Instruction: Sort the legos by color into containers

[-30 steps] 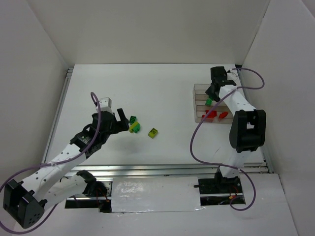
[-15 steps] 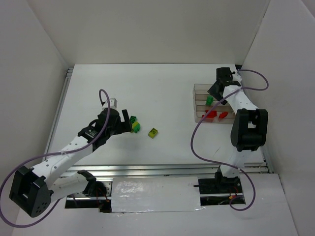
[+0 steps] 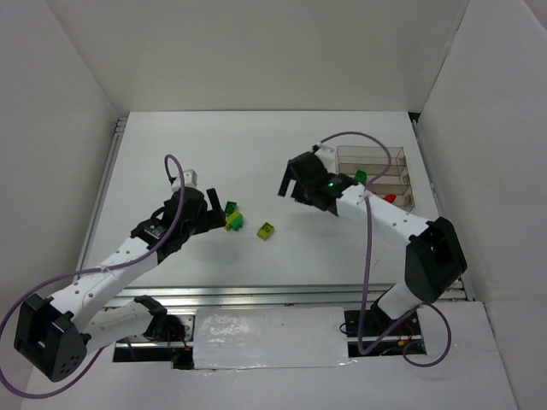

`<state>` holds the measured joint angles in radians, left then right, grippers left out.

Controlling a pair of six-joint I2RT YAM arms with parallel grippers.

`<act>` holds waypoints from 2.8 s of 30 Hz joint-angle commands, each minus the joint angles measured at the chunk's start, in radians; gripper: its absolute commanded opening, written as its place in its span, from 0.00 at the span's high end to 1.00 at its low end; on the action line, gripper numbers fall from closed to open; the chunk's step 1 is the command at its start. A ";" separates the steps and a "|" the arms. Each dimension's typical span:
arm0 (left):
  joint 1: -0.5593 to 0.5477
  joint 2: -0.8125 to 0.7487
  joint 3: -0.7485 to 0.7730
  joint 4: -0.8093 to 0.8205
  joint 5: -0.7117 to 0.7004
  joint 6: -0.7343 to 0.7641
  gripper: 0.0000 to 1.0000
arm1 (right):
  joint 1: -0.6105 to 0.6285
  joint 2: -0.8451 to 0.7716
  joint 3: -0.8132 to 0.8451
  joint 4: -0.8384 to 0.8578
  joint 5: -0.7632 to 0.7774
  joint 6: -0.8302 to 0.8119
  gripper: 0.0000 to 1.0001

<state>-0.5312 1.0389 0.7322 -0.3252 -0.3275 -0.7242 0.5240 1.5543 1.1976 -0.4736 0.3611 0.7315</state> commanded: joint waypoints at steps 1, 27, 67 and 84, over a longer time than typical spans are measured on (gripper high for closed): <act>0.005 -0.042 0.073 -0.072 -0.076 -0.083 0.01 | 0.149 -0.022 -0.059 0.020 0.064 0.188 0.00; -0.004 -0.289 0.159 -0.360 0.074 0.209 0.01 | 0.395 0.475 0.240 -0.257 0.145 0.646 0.21; -0.004 -0.289 0.127 -0.304 0.172 0.246 0.01 | -0.481 0.561 0.721 -0.257 0.075 0.105 0.56; 0.039 -0.228 0.147 -0.316 0.116 0.197 0.01 | -0.254 0.193 0.401 -0.111 0.058 0.019 0.20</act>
<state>-0.5098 0.7883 0.8589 -0.6605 -0.1764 -0.5049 0.1204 1.9823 1.7077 -0.6895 0.3920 0.8040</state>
